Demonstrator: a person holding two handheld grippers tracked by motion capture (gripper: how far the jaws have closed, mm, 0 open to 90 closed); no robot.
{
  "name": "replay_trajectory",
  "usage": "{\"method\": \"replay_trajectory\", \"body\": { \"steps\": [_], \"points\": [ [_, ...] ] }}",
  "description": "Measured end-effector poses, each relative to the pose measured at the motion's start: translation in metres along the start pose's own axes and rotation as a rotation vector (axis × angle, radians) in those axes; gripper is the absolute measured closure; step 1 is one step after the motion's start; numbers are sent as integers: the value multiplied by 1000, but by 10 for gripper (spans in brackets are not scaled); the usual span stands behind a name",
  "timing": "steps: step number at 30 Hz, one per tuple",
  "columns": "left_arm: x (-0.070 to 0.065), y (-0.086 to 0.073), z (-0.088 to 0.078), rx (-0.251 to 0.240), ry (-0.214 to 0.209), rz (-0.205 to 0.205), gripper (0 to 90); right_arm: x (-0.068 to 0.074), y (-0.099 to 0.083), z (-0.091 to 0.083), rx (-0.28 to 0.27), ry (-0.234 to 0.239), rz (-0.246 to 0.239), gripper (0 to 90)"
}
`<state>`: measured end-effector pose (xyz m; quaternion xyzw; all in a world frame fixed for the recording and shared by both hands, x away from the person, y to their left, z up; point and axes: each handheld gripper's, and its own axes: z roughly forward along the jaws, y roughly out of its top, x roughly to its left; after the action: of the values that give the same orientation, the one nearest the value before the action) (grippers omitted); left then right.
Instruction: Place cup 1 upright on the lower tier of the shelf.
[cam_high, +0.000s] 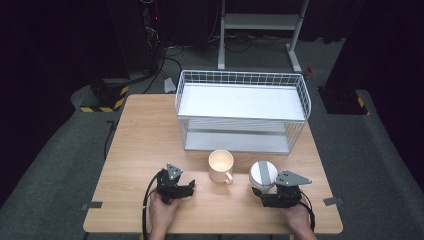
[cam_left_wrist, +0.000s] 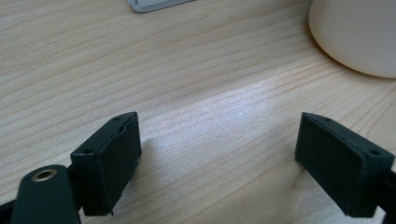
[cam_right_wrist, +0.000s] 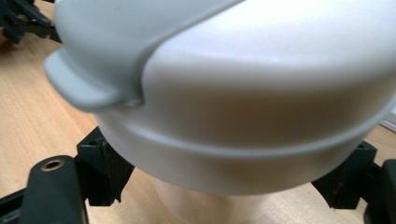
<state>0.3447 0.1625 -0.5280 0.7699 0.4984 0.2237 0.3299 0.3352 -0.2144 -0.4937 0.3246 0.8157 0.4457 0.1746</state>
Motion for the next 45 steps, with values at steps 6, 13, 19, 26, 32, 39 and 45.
{"method": "replay_trajectory", "body": {
  "steps": [6,13,19,26,32,39,45],
  "points": [
    [0,0,0,0,2,2,149,-9,6,2,-1,-18,10,188],
    [0,0,0,1,2,4,149,-20,12,3,1,-43,32,187],
    [0,0,0,0,1,4,149,-27,16,5,12,-45,59,188],
    [0,0,0,0,1,4,149,-31,20,8,14,-45,61,188],
    [0,0,0,0,1,4,149,-36,24,12,6,-48,72,188],
    [0,0,0,0,1,4,149,-44,28,17,8,-69,93,188],
    [0,0,0,0,1,4,149,-47,31,22,9,-78,91,188]
  ]
}}
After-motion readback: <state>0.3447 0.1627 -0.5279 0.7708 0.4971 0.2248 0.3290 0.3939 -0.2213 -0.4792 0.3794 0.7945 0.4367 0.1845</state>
